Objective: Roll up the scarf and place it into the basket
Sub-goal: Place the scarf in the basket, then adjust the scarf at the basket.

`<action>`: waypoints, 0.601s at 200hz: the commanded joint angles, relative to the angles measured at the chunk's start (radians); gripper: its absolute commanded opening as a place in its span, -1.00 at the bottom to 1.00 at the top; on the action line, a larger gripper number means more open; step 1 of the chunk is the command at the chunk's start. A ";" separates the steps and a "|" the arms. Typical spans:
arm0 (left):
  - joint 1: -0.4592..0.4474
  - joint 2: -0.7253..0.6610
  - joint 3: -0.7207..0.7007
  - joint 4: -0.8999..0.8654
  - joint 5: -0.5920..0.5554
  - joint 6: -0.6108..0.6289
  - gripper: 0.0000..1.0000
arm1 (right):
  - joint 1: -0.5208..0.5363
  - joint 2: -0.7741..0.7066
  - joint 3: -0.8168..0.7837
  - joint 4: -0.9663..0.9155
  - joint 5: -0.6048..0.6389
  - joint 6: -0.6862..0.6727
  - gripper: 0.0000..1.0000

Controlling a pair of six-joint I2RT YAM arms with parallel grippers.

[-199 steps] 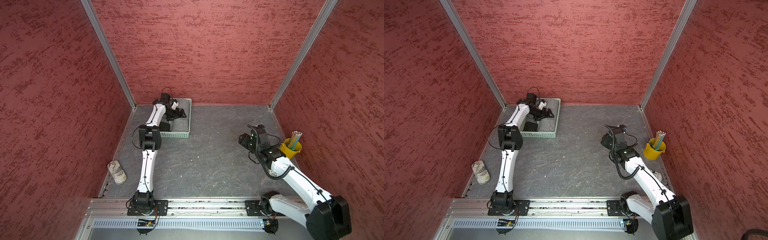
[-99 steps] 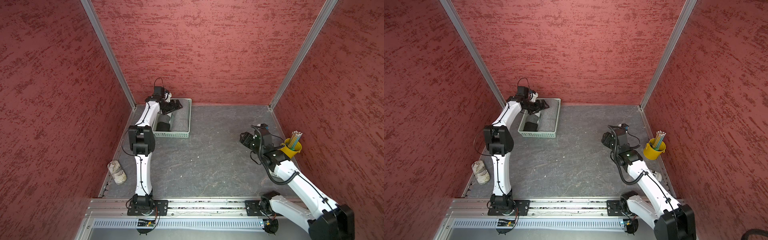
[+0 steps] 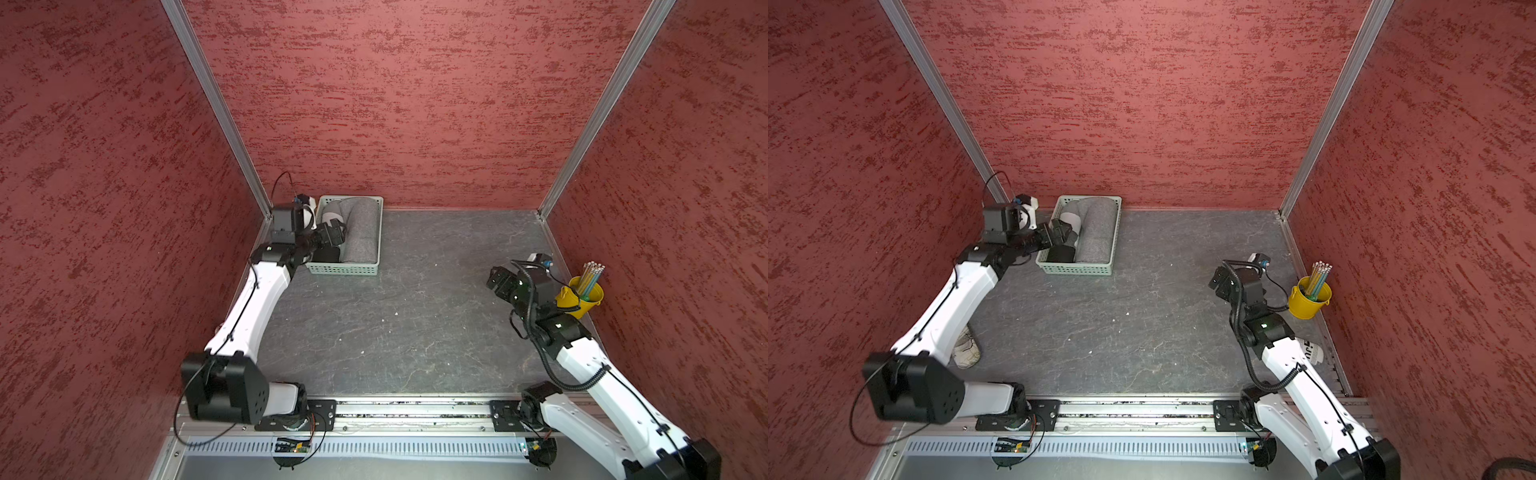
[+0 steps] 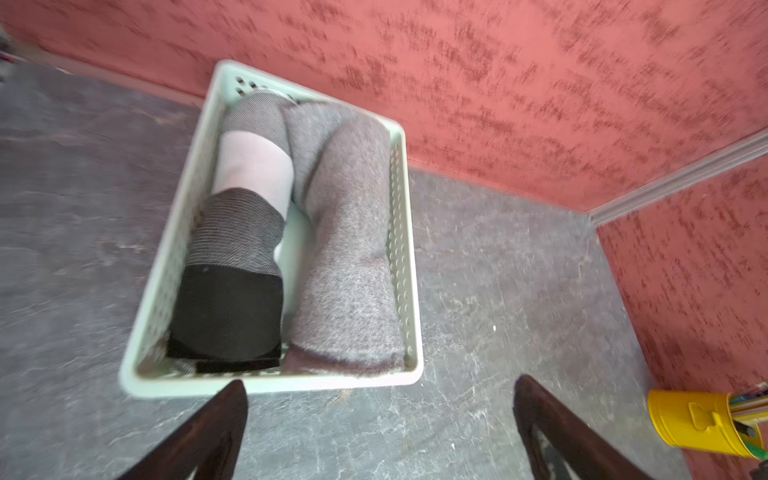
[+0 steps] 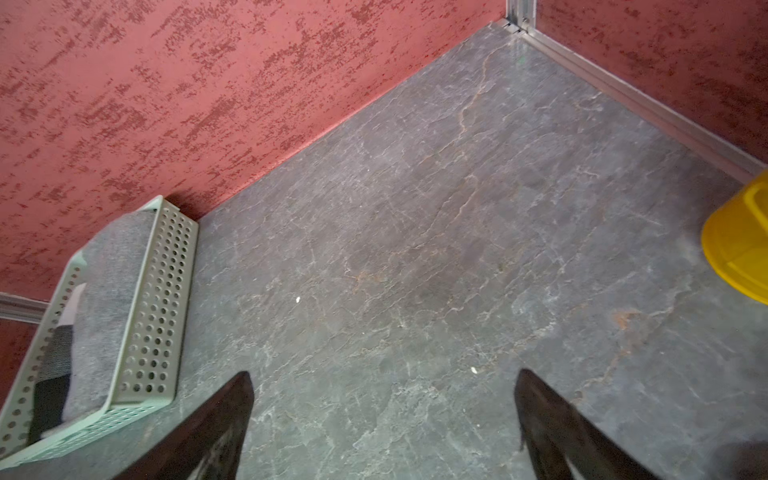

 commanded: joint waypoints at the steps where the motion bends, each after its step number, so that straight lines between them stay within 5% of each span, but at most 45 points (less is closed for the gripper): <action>1: -0.006 -0.159 -0.203 0.144 -0.162 0.007 0.99 | -0.005 -0.022 -0.031 0.015 0.117 -0.041 0.98; 34: -0.019 -0.395 -0.527 0.348 -0.345 0.046 0.99 | -0.005 -0.035 -0.116 0.130 0.232 -0.089 0.98; 65: -0.019 -0.446 -0.691 0.448 -0.404 0.070 0.99 | -0.005 -0.033 -0.173 0.249 0.262 -0.153 0.98; 93: -0.020 -0.390 -0.753 0.556 -0.398 0.108 0.99 | -0.005 -0.026 -0.217 0.339 0.276 -0.197 0.98; 120: -0.010 -0.296 -0.673 0.543 -0.352 0.087 0.99 | -0.005 -0.014 -0.208 0.323 0.279 -0.191 0.98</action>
